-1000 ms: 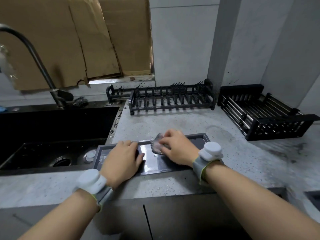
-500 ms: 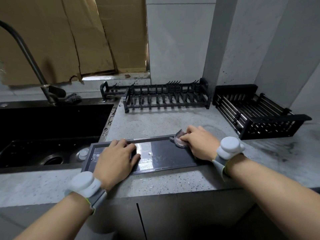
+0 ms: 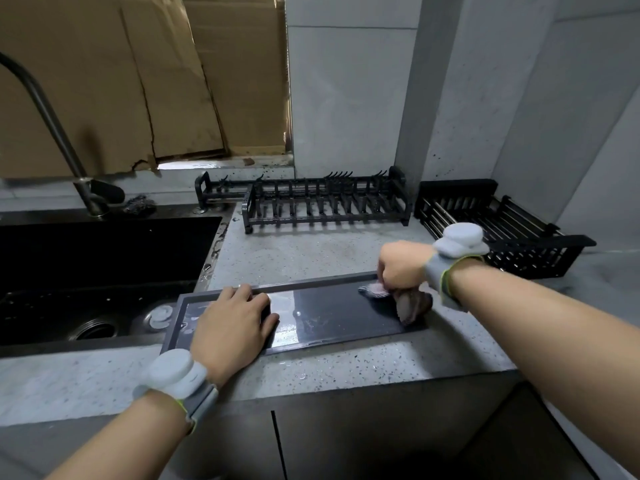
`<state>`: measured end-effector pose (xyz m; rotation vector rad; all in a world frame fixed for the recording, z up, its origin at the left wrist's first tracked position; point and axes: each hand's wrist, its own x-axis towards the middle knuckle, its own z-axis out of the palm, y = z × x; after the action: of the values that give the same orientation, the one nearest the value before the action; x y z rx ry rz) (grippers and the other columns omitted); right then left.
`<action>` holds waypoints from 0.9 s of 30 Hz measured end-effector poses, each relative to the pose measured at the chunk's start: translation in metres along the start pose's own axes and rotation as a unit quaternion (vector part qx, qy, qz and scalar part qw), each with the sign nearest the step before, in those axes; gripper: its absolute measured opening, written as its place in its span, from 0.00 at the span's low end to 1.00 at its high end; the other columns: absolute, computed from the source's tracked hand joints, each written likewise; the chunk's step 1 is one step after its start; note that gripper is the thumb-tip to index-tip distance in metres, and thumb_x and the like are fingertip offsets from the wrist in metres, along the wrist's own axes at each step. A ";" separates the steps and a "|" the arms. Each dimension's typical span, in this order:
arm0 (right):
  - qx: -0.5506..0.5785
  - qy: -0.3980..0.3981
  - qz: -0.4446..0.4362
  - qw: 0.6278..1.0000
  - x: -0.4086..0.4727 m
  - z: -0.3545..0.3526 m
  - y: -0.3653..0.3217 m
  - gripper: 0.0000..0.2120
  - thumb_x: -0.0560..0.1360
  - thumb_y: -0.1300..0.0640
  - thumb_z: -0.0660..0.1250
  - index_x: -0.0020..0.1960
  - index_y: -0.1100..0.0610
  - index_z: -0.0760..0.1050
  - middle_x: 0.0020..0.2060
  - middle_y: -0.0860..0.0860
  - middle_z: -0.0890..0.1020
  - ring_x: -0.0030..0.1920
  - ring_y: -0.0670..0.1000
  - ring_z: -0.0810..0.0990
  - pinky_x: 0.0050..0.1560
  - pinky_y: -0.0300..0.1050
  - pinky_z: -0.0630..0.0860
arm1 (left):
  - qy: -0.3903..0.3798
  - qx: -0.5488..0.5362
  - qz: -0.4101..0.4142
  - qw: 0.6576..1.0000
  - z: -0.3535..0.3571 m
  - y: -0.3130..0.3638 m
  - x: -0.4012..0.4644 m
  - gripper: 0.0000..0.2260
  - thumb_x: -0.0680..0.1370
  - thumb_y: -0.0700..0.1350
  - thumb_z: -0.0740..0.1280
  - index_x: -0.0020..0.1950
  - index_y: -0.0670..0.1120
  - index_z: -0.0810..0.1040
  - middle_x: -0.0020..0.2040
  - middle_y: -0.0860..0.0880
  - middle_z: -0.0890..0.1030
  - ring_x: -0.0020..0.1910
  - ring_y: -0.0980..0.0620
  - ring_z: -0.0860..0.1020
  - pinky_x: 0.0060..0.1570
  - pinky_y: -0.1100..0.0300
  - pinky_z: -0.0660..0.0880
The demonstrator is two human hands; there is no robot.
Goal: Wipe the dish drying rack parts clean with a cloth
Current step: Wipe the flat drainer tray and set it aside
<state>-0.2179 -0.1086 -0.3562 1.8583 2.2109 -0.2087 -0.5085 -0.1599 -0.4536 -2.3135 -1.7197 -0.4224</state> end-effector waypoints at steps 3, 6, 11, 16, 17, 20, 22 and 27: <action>0.252 0.086 -0.028 0.964 -0.010 -0.017 0.007 0.06 0.72 0.60 0.70 0.46 0.52 0.83 0.41 0.50 0.83 0.40 0.51 0.80 0.36 0.41 0.75 | 0.007 -0.006 0.004 1.000 0.002 -0.001 0.001 0.11 0.77 0.58 0.67 0.47 0.51 0.80 0.46 0.50 0.78 0.47 0.45 0.76 0.38 0.54 0.76; 0.482 0.159 -0.074 0.859 -0.018 -0.012 -0.001 0.07 0.71 0.63 0.74 0.44 0.52 0.83 0.42 0.49 0.82 0.41 0.47 0.77 0.45 0.44 0.74 | 0.014 -0.003 0.009 1.000 0.003 -0.001 0.000 0.11 0.76 0.58 0.69 0.45 0.51 0.79 0.46 0.50 0.78 0.46 0.45 0.76 0.37 0.54 0.77; 0.360 0.116 -0.072 0.923 -0.025 0.028 -0.008 0.09 0.75 0.60 0.70 0.54 0.54 0.81 0.50 0.51 0.80 0.51 0.50 0.77 0.53 0.45 0.72 | 0.013 -0.008 0.006 1.000 0.002 0.000 0.000 0.11 0.77 0.59 0.67 0.47 0.51 0.79 0.47 0.51 0.78 0.48 0.46 0.75 0.38 0.54 0.76; 0.263 0.114 -0.124 0.950 -0.030 0.068 -0.032 0.21 0.80 0.41 0.61 0.70 0.46 0.74 0.65 0.47 0.71 0.66 0.48 0.67 0.70 0.46 0.64 | 0.008 -0.012 0.000 1.000 -0.001 0.001 0.000 0.12 0.78 0.59 0.65 0.49 0.51 0.79 0.48 0.51 0.78 0.50 0.46 0.75 0.40 0.53 0.77; 0.254 0.124 -0.139 0.949 -0.029 0.073 -0.039 0.21 0.80 0.39 0.61 0.69 0.44 0.74 0.66 0.46 0.70 0.67 0.49 0.63 0.71 0.46 0.61 | 0.007 -0.014 -0.001 1.000 -0.001 0.001 0.000 0.12 0.78 0.59 0.65 0.49 0.51 0.80 0.49 0.50 0.78 0.50 0.46 0.75 0.40 0.53 0.77; 0.154 0.193 -0.159 0.956 -0.029 0.084 -0.055 0.19 0.78 0.36 0.61 0.65 0.41 0.77 0.65 0.39 0.72 0.67 0.49 0.60 0.68 0.50 0.57 | 0.006 -0.014 -0.001 1.000 -0.003 0.001 0.000 0.12 0.78 0.58 0.65 0.49 0.50 0.80 0.49 0.50 0.78 0.50 0.45 0.76 0.41 0.53 0.76; 0.138 0.229 -0.163 0.950 -0.032 0.089 -0.053 0.17 0.78 0.37 0.61 0.63 0.39 0.78 0.61 0.35 0.74 0.63 0.49 0.62 0.63 0.51 0.59 | 0.005 -0.014 -0.002 1.000 -0.004 0.002 -0.001 0.12 0.78 0.58 0.65 0.49 0.50 0.80 0.49 0.49 0.78 0.50 0.45 0.75 0.42 0.53 0.76; 0.158 0.201 -0.179 0.950 -0.039 0.088 -0.013 0.10 0.79 0.51 0.67 0.58 0.44 0.82 0.53 0.41 0.77 0.53 0.50 0.69 0.56 0.49 0.71 | -0.006 -0.017 -0.008 1.000 -0.003 0.001 -0.001 0.13 0.79 0.59 0.64 0.51 0.50 0.80 0.50 0.49 0.78 0.51 0.44 0.75 0.44 0.51 0.77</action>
<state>-0.2163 -0.1711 -0.4308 1.7521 2.9480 -0.2827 -0.5082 -0.1624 -0.4516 -2.3324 -1.7517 -0.4450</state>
